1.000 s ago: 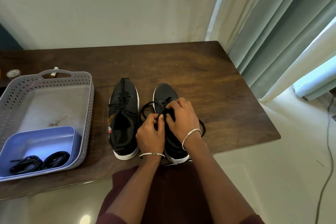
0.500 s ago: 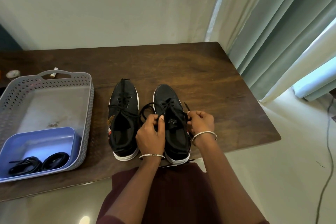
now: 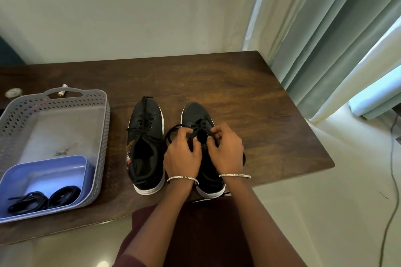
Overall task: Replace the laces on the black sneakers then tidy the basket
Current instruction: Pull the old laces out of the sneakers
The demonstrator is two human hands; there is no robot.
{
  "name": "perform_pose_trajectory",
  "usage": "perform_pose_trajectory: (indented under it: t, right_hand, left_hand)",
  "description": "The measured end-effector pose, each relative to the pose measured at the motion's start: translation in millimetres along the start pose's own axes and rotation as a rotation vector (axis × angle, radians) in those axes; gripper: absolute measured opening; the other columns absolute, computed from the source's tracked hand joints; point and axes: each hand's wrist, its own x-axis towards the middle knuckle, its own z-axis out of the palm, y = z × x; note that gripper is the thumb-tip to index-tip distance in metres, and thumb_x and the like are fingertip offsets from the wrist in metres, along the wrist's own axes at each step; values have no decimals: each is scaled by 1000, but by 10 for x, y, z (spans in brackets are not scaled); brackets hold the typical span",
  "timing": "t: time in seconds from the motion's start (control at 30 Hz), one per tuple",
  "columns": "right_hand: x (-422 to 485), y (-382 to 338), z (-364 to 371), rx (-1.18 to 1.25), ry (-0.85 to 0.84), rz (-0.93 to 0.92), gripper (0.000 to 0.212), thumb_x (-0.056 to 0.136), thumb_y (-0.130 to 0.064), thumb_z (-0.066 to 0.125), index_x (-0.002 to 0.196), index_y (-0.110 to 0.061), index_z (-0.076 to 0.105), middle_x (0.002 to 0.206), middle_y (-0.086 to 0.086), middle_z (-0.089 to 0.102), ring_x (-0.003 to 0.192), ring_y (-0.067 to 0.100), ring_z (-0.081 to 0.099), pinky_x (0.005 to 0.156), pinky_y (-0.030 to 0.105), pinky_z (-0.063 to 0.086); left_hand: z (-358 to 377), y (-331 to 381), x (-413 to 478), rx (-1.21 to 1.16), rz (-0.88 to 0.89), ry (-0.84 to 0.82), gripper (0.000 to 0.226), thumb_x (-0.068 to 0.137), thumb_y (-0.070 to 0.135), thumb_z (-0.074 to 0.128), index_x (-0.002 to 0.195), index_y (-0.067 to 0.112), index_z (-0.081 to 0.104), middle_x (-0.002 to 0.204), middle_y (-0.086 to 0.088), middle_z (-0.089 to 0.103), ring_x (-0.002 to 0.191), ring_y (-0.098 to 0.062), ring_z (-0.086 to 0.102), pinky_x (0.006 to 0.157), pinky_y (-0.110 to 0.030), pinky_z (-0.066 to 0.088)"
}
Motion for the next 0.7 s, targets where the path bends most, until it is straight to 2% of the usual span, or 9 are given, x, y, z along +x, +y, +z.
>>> perform_pose_trajectory:
  t: [0.07,0.13,0.2,0.27,0.43,0.53,0.6,0.63,0.7]
  right_hand:
    - [31,5,-8,29,-60,-60,24,84,-19,67,107,-23,61,91,-10,58,78,3,55,65,12,37]
    - [78,-20,-7,27,-118,-151,26,86,-25,68,111,-23,62,101,-9,57,89,4,56,73,14,44]
    - [163,-23,9,-50,-146,-253,25,87,-25,68,112,-22,65,107,-7,57,97,10,56,79,22,49]
    - [249,-18,29,-188,-165,-347,23,87,-21,67,110,-21,67,107,-3,58,99,16,55,77,26,47]
    - [350,-42,121,-458,-82,-519,19,74,-20,79,88,-17,66,86,-1,64,80,22,59,58,28,41]
    - [389,-9,179,-473,11,-637,16,72,-18,79,75,-16,63,74,-1,62,71,22,59,56,30,44]
    - [407,-1,160,-308,-41,-491,10,77,-20,72,76,-18,63,73,-4,63,69,17,58,57,29,43]
    - [403,5,159,-155,-47,-323,8,79,-21,70,76,-19,63,72,-6,64,67,13,58,58,26,44]
    - [417,25,157,293,-1,149,8,80,-18,71,75,-17,66,69,-5,68,62,8,60,60,20,46]
  left_hand:
    - [20,43,59,25,-54,-16,17,90,36,62,105,28,61,95,2,71,88,-23,67,66,-34,49]
    - [51,65,78,2,-101,9,11,90,36,64,96,27,64,92,2,72,86,-24,68,65,-33,48]
    - [79,65,59,-35,-135,48,10,91,34,64,95,26,67,92,1,73,86,-25,68,65,-33,47]
    - [98,43,30,-54,-150,80,12,92,33,64,97,25,69,92,0,73,86,-26,68,65,-30,43]
    - [128,-58,26,-133,-130,127,14,91,34,66,99,23,72,90,0,75,86,-26,68,66,-28,41]
    - [151,-100,32,-182,-134,161,13,90,32,68,96,22,73,86,0,74,82,-26,69,67,-31,45]
    - [163,-112,34,-203,-142,174,11,89,31,69,94,22,73,82,0,74,80,-26,68,67,-30,45]
    - [166,-112,37,-214,-140,178,10,89,30,70,93,22,73,80,0,73,79,-25,68,67,-30,45]
    - [172,-117,39,-225,-132,188,9,88,30,71,90,22,73,76,1,72,75,-25,68,66,-31,47]
